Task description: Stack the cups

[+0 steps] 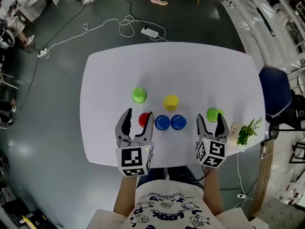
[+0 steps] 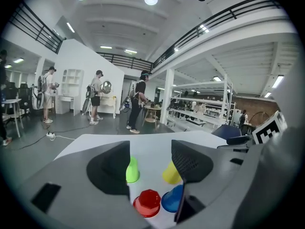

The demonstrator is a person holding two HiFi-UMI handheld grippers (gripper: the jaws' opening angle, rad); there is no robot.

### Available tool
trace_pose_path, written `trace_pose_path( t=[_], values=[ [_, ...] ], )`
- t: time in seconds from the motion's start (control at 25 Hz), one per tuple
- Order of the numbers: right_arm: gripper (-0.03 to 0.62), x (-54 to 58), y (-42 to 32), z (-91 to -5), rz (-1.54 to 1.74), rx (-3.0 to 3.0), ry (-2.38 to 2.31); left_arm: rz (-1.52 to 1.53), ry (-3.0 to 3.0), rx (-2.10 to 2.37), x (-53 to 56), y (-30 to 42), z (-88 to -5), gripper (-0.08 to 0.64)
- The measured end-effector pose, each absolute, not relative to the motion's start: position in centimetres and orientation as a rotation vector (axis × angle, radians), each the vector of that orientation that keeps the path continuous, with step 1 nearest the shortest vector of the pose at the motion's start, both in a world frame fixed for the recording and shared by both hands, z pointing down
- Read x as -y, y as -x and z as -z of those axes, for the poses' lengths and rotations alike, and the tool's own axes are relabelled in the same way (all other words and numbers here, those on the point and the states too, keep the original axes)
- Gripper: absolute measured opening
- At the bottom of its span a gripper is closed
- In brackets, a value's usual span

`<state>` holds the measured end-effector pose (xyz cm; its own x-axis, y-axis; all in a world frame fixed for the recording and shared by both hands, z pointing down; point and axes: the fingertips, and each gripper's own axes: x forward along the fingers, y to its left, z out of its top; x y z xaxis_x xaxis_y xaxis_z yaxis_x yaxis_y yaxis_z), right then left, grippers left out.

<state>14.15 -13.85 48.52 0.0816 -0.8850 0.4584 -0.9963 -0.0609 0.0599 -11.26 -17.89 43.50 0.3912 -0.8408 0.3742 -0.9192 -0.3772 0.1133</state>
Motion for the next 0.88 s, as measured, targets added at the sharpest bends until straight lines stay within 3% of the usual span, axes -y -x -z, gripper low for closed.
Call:
trace_pose_path(
  t=[0.36, 0.88],
  values=[
    [0.368, 13.5, -21.9, -52.2, -0.530, 1.706, -2.051, -0.400, -2.385, 1.501, 19.0, 5.5, -43.0, 0.265],
    [0.348, 14.5, -25.0, -59.1, -0.706, 1.652, -1.973, -0.479, -2.355, 1.517, 20.9, 2.7, -44.7, 0.266]
  ],
)
